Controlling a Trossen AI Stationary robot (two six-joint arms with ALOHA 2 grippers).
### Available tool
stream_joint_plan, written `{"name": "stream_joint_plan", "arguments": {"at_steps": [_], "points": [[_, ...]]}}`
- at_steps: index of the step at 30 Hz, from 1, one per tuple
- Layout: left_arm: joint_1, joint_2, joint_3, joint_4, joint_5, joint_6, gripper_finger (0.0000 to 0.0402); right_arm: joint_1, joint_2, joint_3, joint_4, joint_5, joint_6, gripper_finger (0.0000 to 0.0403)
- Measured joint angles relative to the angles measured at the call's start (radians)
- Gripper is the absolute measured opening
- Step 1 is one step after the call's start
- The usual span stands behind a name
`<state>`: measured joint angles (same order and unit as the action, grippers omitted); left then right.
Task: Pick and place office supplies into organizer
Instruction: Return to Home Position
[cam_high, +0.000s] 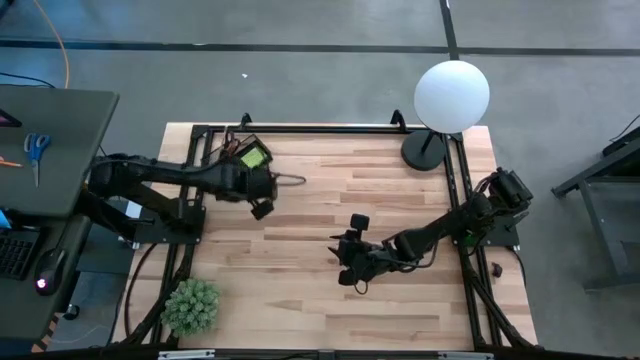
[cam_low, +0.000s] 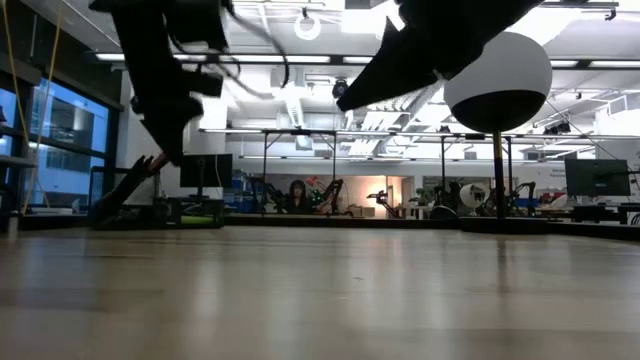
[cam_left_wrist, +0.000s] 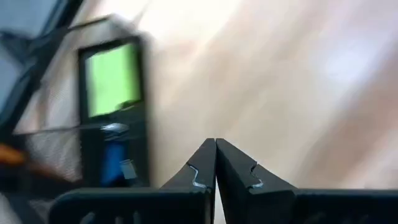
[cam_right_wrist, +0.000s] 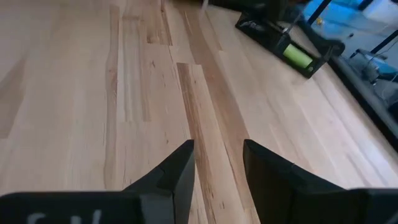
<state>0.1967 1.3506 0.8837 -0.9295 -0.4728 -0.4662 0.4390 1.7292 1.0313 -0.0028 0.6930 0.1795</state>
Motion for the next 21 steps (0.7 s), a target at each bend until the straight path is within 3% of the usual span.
{"name": "stream_joint_plan", "arguments": {"at_steps": [6, 9, 13, 17, 21], "points": [[-0.269, -0.113, 0.000, 0.164, -0.010, -0.033, 0.0000, 0.013, -0.065, 0.000, -0.040, -0.036, 0.003, 0.0112], [-0.409, -0.171, -0.029, 0.318, -0.065, -0.006, 0.0000, 0.002, -0.115, 0.000, -0.083, -0.064, 0.004, 0.0080], [-0.538, -0.266, -0.158, 0.584, -0.084, 0.081, 0.0000, -0.010, -0.196, 0.002, -0.182, -0.049, 0.040, 0.0027], [-0.578, -0.388, -0.354, 0.899, 0.014, 0.203, 0.0000, -0.014, -0.253, 0.000, -0.216, -0.053, 0.044, 0.0007], [-0.557, -0.516, -0.552, 1.216, 0.167, 0.293, 0.0000, -0.029, -0.317, -0.112, -0.085, -0.110, 0.020, 0.0017]]}}
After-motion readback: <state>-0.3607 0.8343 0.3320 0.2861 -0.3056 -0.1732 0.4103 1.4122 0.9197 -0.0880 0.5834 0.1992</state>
